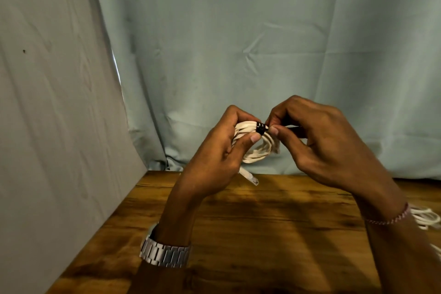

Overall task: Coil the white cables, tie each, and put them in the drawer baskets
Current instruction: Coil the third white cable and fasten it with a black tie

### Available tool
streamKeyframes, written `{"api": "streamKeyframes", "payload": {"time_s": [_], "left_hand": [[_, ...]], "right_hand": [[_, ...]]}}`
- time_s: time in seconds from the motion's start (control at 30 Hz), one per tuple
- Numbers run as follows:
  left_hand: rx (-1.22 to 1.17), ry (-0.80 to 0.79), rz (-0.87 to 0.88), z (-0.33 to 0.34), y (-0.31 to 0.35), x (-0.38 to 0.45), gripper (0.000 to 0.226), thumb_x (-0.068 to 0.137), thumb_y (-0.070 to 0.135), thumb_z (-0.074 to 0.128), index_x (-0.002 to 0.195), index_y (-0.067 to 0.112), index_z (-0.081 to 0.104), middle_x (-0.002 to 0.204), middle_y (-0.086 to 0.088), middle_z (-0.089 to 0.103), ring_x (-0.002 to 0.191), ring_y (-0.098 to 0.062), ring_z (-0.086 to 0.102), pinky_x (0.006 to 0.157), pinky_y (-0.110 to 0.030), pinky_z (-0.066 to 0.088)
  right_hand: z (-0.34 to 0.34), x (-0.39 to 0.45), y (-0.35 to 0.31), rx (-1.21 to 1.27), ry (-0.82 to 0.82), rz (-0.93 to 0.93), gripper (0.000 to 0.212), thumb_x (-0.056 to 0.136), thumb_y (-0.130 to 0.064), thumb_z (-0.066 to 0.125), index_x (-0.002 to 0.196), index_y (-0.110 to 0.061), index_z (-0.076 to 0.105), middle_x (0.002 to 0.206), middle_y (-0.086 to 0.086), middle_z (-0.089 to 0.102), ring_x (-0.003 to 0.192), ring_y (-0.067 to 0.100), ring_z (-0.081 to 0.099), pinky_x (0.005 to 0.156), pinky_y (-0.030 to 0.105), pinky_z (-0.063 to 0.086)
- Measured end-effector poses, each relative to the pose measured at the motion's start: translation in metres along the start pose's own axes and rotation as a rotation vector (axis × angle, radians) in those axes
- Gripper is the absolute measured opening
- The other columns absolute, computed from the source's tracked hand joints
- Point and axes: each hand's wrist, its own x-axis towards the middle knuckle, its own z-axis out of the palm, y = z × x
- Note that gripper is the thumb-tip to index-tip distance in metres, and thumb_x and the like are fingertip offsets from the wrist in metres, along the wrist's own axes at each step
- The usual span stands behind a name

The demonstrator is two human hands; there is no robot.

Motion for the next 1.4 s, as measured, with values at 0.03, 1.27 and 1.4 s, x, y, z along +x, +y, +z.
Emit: {"api": "streamKeyframes", "payload": {"time_s": [0.03, 1.27, 1.4], "left_hand": [[0.023, 0.004, 0.004, 0.001, 0.000, 0.000, 0.014, 0.102, 0.021, 0.054, 0.116, 0.017, 0.052, 0.099, 0.017, 0.061, 0.094, -0.006, 0.062, 0.077, -0.019, 0.050], [-0.052, -0.004, 0.012, -0.013, 0.006, -0.003, 0.016, 0.100, 0.014, 0.057, 0.115, 0.009, 0.054, 0.094, 0.015, 0.061, 0.087, -0.004, 0.063, 0.073, -0.016, 0.047], [-0.083, -0.008, -0.004, -0.013, 0.008, -0.003, 0.016, 0.100, 0.013, 0.058, 0.115, 0.010, 0.054, 0.096, 0.012, 0.063, 0.088, -0.003, 0.064, 0.073, -0.015, 0.048]], "right_hand": [[0.002, 0.000, -0.001, -0.004, 0.004, 0.001, 0.004, 0.097, -0.015, 0.061, 0.096, -0.012, 0.065, 0.093, -0.003, 0.062, 0.084, 0.008, 0.063, 0.075, 0.019, 0.056], [0.005, 0.003, -0.001, 0.244, 0.107, 0.050, 0.019, 0.087, -0.022, 0.073, 0.102, -0.010, 0.076, 0.094, -0.006, 0.075, 0.088, 0.007, 0.073, 0.077, 0.020, 0.059], [0.002, 0.001, 0.002, 0.317, 0.076, 0.086, 0.022, 0.086, -0.023, 0.071, 0.104, -0.011, 0.075, 0.097, -0.005, 0.075, 0.091, 0.009, 0.074, 0.080, 0.023, 0.060]]}}
